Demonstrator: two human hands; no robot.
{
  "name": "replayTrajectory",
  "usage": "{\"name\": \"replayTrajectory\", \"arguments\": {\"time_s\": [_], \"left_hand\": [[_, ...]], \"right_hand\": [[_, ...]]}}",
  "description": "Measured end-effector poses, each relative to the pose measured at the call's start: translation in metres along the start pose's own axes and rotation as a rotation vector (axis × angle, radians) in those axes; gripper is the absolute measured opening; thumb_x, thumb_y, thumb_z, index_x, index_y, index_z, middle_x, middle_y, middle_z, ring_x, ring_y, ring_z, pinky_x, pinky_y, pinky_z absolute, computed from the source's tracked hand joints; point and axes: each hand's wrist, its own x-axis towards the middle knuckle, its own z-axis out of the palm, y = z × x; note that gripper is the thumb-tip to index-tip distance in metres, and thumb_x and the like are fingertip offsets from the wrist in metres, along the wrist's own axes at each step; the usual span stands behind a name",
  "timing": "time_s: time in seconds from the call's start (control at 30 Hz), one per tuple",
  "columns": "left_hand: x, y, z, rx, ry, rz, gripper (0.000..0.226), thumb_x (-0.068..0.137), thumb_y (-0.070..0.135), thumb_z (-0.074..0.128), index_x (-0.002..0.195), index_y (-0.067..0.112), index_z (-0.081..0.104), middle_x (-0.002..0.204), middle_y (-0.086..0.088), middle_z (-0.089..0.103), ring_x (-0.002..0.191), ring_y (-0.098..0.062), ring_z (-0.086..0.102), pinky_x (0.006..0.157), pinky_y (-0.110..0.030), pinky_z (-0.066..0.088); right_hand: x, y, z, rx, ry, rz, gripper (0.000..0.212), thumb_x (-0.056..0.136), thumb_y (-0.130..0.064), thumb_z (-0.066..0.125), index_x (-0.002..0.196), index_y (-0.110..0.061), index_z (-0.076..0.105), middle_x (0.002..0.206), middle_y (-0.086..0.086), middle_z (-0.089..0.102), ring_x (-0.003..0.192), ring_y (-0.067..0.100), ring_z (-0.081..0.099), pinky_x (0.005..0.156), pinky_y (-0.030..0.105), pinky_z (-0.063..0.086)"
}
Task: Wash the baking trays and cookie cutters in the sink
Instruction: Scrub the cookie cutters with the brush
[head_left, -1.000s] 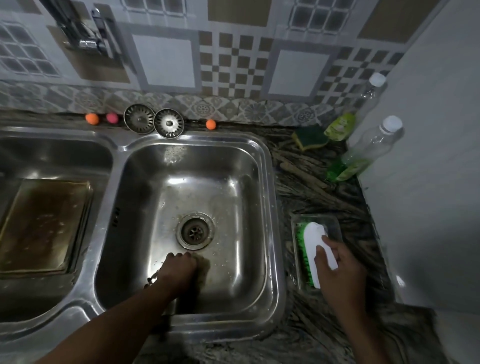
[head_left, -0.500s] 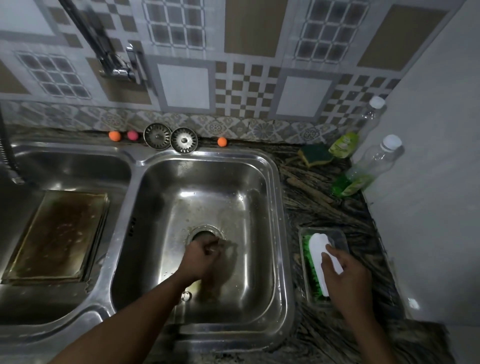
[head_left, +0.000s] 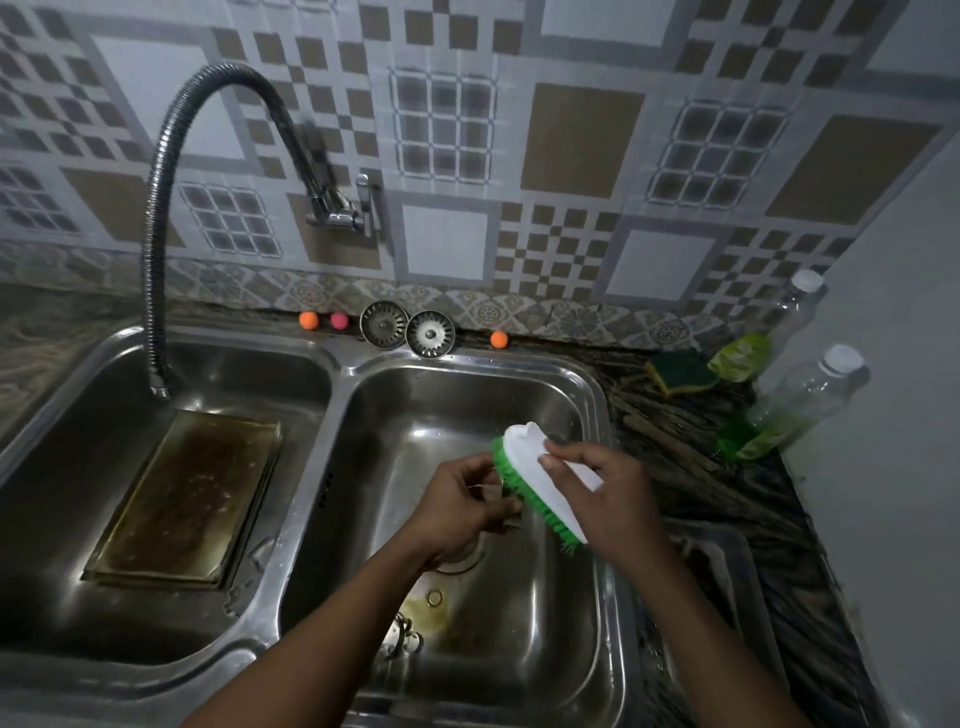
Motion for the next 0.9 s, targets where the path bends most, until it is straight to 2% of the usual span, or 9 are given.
{"name": "replayTrajectory", "arguments": {"time_s": [0.07, 0.13, 0.27, 0.4, 0.53, 0.63, 0.7, 0.77, 0.9], "left_hand": [[-0.004, 0.003, -0.004, 0.095, 0.003, 0.019, 0.044, 0.078, -0.015, 0.071, 0.117, 0.005, 0.067, 0.097, -0.002, 0.071, 0.068, -0.015, 0.071, 0.064, -0.031, 0.060], [-0.006, 0.003, -0.007, 0.138, 0.022, 0.027, 0.048, 0.077, -0.015, 0.072, 0.118, 0.009, 0.066, 0.101, -0.001, 0.069, 0.063, -0.009, 0.069, 0.062, -0.024, 0.057], [-0.004, 0.002, -0.012, 0.182, 0.031, 0.063, 0.045, 0.077, -0.010, 0.075, 0.117, 0.010, 0.068, 0.107, -0.008, 0.071, 0.069, -0.023, 0.073, 0.064, -0.029, 0.059], [-0.005, -0.001, -0.010, 0.218, 0.015, 0.076, 0.051, 0.078, -0.010, 0.074, 0.125, 0.009, 0.065, 0.114, -0.005, 0.068, 0.066, -0.017, 0.072, 0.063, -0.023, 0.057], [-0.004, 0.001, -0.010, 0.260, 0.008, 0.108, 0.044, 0.079, -0.007, 0.074, 0.118, 0.012, 0.068, 0.111, 0.000, 0.070, 0.064, -0.013, 0.070, 0.062, -0.019, 0.054], [-0.005, 0.001, -0.007, 0.023, 0.053, 0.031, 0.046, 0.080, -0.011, 0.071, 0.113, 0.022, 0.067, 0.109, -0.003, 0.069, 0.071, -0.015, 0.071, 0.064, -0.025, 0.057], [-0.005, 0.002, -0.005, -0.183, 0.067, -0.018, 0.041, 0.082, -0.011, 0.069, 0.110, 0.019, 0.069, 0.104, -0.009, 0.072, 0.081, -0.020, 0.072, 0.069, -0.034, 0.059], [-0.003, 0.000, -0.004, -0.272, 0.037, -0.028, 0.038, 0.084, -0.007, 0.068, 0.117, 0.012, 0.069, 0.107, -0.015, 0.072, 0.090, -0.028, 0.071, 0.079, -0.043, 0.059], [-0.005, -0.006, -0.003, -0.377, 0.059, -0.055, 0.040, 0.087, -0.005, 0.064, 0.126, 0.007, 0.063, 0.113, -0.019, 0.070, 0.092, -0.030, 0.070, 0.075, -0.038, 0.056]], "right_hand": [[0.011, 0.001, 0.001, -0.015, -0.007, 0.019, 0.012, 0.084, -0.024, 0.075, 0.095, -0.025, 0.077, 0.091, -0.027, 0.068, 0.091, -0.012, 0.062, 0.076, 0.003, 0.041], [0.017, 0.002, -0.001, -0.036, 0.012, 0.011, 0.010, 0.084, -0.026, 0.074, 0.094, -0.026, 0.076, 0.090, -0.027, 0.068, 0.090, -0.012, 0.062, 0.075, 0.003, 0.040], [0.009, 0.005, 0.004, -0.017, -0.022, 0.003, 0.010, 0.083, -0.023, 0.075, 0.092, -0.029, 0.076, 0.089, -0.024, 0.070, 0.088, -0.010, 0.063, 0.073, 0.004, 0.042], [0.010, 0.012, 0.004, -0.008, 0.074, 0.071, 0.013, 0.085, -0.027, 0.073, 0.097, -0.031, 0.075, 0.095, -0.026, 0.068, 0.095, -0.009, 0.062, 0.077, 0.005, 0.043], [0.007, 0.011, 0.006, -0.007, 0.020, 0.050, 0.012, 0.084, -0.026, 0.074, 0.096, -0.028, 0.076, 0.095, -0.022, 0.070, 0.092, -0.009, 0.062, 0.076, 0.008, 0.045], [0.012, 0.013, 0.005, 0.026, 0.113, 0.103, 0.011, 0.086, -0.027, 0.072, 0.096, -0.030, 0.074, 0.092, -0.024, 0.068, 0.091, -0.013, 0.060, 0.075, 0.010, 0.044], [0.010, 0.010, 0.008, 0.104, 0.139, 0.099, 0.012, 0.087, -0.022, 0.071, 0.093, -0.032, 0.071, 0.090, -0.024, 0.068, 0.087, -0.011, 0.062, 0.072, 0.009, 0.047], [0.003, 0.010, 0.014, 0.150, 0.122, 0.093, 0.011, 0.086, -0.021, 0.071, 0.093, -0.030, 0.071, 0.091, -0.021, 0.070, 0.086, -0.007, 0.065, 0.070, 0.010, 0.049], [-0.002, 0.014, 0.013, 0.136, 0.056, 0.118, 0.010, 0.085, -0.024, 0.073, 0.094, -0.026, 0.074, 0.089, -0.016, 0.073, 0.084, -0.003, 0.066, 0.068, 0.014, 0.050]]}}
